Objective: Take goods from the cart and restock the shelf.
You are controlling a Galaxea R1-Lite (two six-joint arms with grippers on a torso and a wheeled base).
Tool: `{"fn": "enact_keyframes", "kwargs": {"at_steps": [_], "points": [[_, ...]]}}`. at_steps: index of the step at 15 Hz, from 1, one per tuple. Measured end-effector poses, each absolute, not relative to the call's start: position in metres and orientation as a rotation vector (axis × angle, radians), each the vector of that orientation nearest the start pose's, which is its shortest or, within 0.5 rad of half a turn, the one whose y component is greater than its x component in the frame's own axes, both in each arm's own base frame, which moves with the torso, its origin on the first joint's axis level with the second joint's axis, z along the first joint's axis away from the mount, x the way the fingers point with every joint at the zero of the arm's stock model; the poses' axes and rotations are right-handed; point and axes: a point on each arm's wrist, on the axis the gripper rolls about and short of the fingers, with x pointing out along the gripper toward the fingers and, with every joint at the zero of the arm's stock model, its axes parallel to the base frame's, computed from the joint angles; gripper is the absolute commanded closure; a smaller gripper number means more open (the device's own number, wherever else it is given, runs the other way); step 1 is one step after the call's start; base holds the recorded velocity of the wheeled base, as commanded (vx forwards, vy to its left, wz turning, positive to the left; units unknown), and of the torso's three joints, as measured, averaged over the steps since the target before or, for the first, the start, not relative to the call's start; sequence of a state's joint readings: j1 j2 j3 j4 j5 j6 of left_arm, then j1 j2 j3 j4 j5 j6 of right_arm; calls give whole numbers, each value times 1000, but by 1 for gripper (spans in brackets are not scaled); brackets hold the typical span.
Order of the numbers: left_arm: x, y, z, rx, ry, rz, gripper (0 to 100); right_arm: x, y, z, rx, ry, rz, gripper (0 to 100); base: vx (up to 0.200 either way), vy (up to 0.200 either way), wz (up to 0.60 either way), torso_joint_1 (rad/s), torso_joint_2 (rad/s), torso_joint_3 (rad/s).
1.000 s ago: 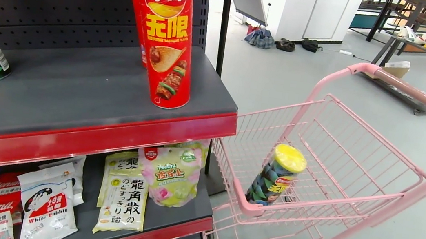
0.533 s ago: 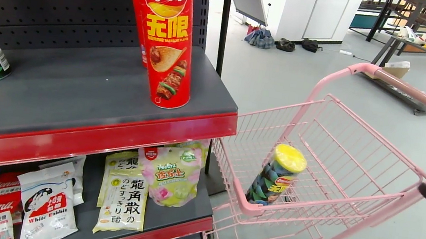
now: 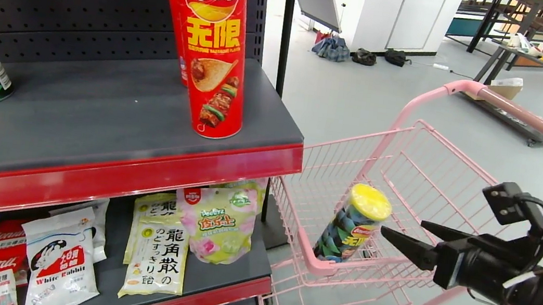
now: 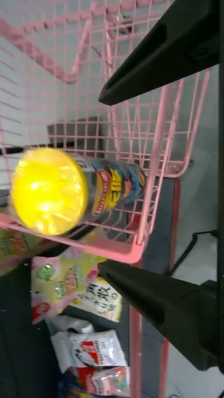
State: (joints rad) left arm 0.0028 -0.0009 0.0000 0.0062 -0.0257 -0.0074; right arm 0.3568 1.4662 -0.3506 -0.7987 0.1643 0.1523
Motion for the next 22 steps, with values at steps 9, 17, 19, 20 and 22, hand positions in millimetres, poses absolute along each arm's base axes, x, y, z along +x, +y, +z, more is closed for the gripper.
{"fn": "enact_keyframes", "kwargs": {"at_steps": [9, 17, 19, 20, 22], "points": [[-23, -1, 75, -8, 5, -23, 0, 219, 96, 116, 151, 472, 508, 0, 0, 0, 0, 0, 0, 0], [-23, -1, 75, -8, 5, -23, 0, 253, 113, 100, 153, 445, 520, 0, 0, 0, 0, 0, 0, 0], [-23, -1, 75, -8, 5, -23, 0, 265, 118, 98, 158, 401, 523, 0, 0, 0, 0, 0, 0, 0], [-23, -1, 75, -8, 5, -23, 0, 270, 120, 95, 157, 390, 525, 0, 0, 0, 0, 0, 0, 0], [-23, -1, 75, -8, 5, -23, 0, 279, 123, 88, 156, 376, 524, 0, 0, 0, 0, 0, 0, 0]]}}
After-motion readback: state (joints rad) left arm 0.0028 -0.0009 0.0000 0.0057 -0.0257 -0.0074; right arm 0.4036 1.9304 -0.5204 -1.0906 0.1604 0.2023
